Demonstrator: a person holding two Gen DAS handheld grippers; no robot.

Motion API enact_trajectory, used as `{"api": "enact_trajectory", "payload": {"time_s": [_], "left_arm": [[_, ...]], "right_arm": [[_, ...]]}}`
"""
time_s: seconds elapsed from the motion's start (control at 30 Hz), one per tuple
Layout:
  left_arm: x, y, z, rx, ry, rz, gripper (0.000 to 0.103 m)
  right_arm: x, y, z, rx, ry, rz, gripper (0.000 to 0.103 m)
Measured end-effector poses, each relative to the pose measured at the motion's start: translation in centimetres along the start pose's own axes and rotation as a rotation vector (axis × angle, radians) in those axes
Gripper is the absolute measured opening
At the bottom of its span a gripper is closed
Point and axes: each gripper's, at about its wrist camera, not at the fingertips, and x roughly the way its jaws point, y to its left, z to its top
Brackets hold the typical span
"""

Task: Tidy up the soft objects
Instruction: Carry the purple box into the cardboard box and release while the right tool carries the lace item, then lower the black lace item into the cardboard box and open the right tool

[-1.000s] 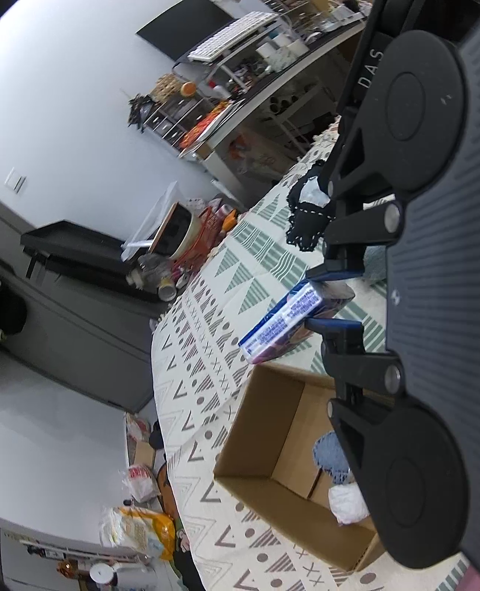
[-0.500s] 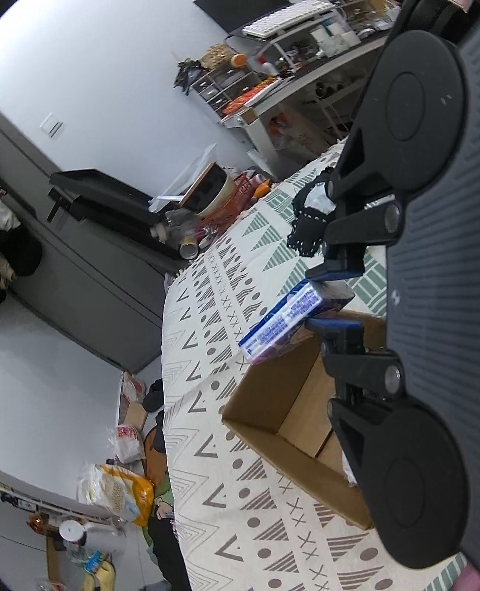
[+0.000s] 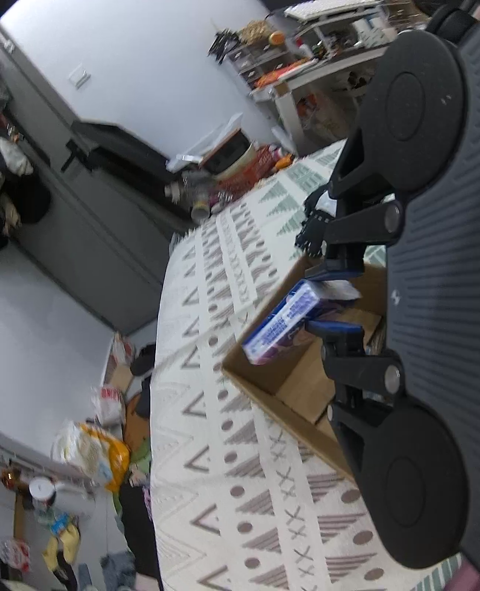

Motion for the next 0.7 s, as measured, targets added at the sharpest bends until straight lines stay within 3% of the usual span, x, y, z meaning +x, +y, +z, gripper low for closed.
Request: {"api": "enact_trajectory", "payload": {"time_s": [0.4, 0.5, 0.57, 0.7], "left_arm": [[-0.1, 0.2, 0.3, -0.023, -0.017, 0.057, 0.026], [-0.4, 0.0, 0.2, -0.007, -0.031, 0.067, 0.031], [-0.4, 0.1, 0.2, -0.005, -0.032, 0.081, 0.032], [-0.3, 0.2, 0.1, -0.009, -0.029, 0.107, 0.040]], "right_arm": [[0.8, -0.6, -0.1, 0.014, 0.036, 0.015, 0.014], [1.5, -0.7, -0.2, 0.031, 0.059, 0.038, 0.021], [1.8, -1.1, -0.2, 0.052, 0.085, 0.026, 0.034], [0.4, -2.0, -0.3, 0.055, 0.072, 0.007, 0.041]]}}
